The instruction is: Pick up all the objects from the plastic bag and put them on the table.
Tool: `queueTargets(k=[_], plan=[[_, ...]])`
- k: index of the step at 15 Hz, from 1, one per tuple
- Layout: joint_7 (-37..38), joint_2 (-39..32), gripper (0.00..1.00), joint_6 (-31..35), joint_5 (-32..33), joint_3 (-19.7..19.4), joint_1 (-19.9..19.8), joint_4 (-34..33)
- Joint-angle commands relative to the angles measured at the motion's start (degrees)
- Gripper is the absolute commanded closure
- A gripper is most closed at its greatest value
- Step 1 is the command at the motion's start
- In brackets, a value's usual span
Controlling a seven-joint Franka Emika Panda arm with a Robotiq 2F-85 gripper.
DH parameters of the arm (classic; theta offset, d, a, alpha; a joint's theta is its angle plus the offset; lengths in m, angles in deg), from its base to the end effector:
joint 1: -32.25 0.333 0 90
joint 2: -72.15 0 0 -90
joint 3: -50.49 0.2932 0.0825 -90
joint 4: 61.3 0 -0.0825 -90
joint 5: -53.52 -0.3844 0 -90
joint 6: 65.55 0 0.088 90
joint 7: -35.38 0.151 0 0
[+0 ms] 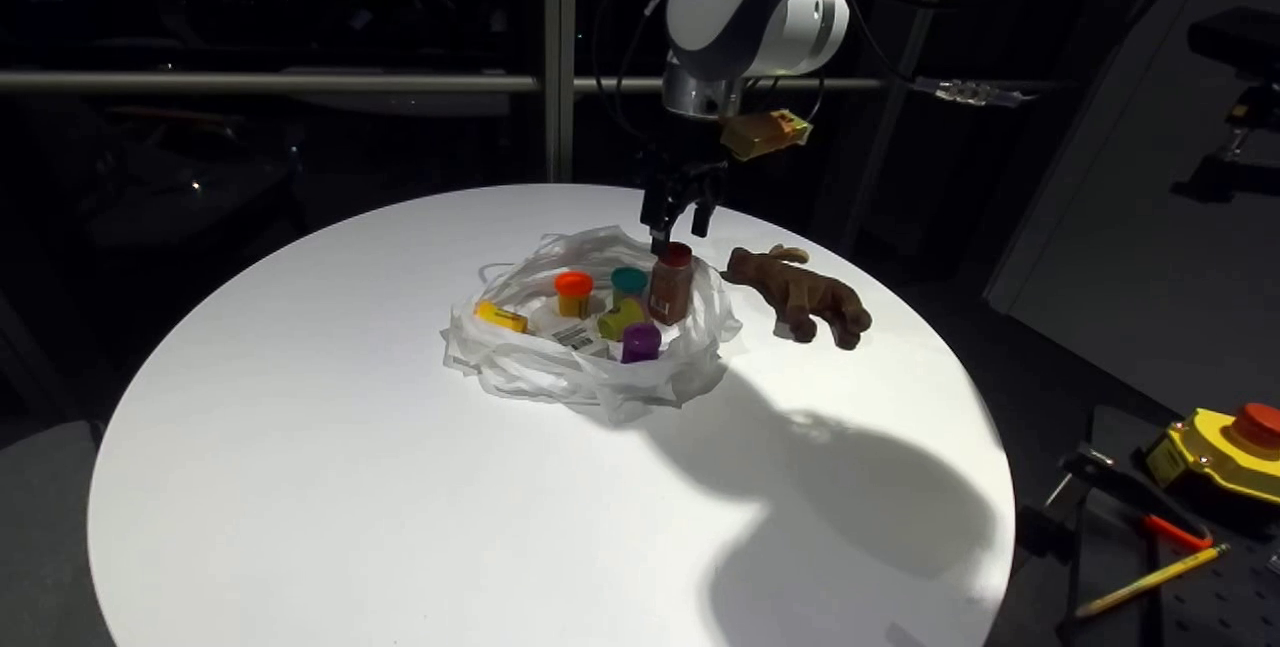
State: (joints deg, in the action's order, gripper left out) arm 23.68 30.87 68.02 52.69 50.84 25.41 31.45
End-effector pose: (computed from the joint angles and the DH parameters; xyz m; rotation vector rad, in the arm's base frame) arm 0.6717 -0.0759 0.1394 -3.1235 -0.1241 0.0088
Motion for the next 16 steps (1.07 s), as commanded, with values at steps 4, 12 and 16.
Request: queueTargets(k=[4, 12, 16], plan=[[0.2, -4.5, 0.26, -3.1, 1.7, -0.7, 0.6, -6.7], [2.0, -2.1, 0.76, 0.5, 5.9, -2.5, 2.9, -4.3], [3.4, 0.7, 0.76, 1.6, 7.7, -3.3, 4.0, -1.6]])
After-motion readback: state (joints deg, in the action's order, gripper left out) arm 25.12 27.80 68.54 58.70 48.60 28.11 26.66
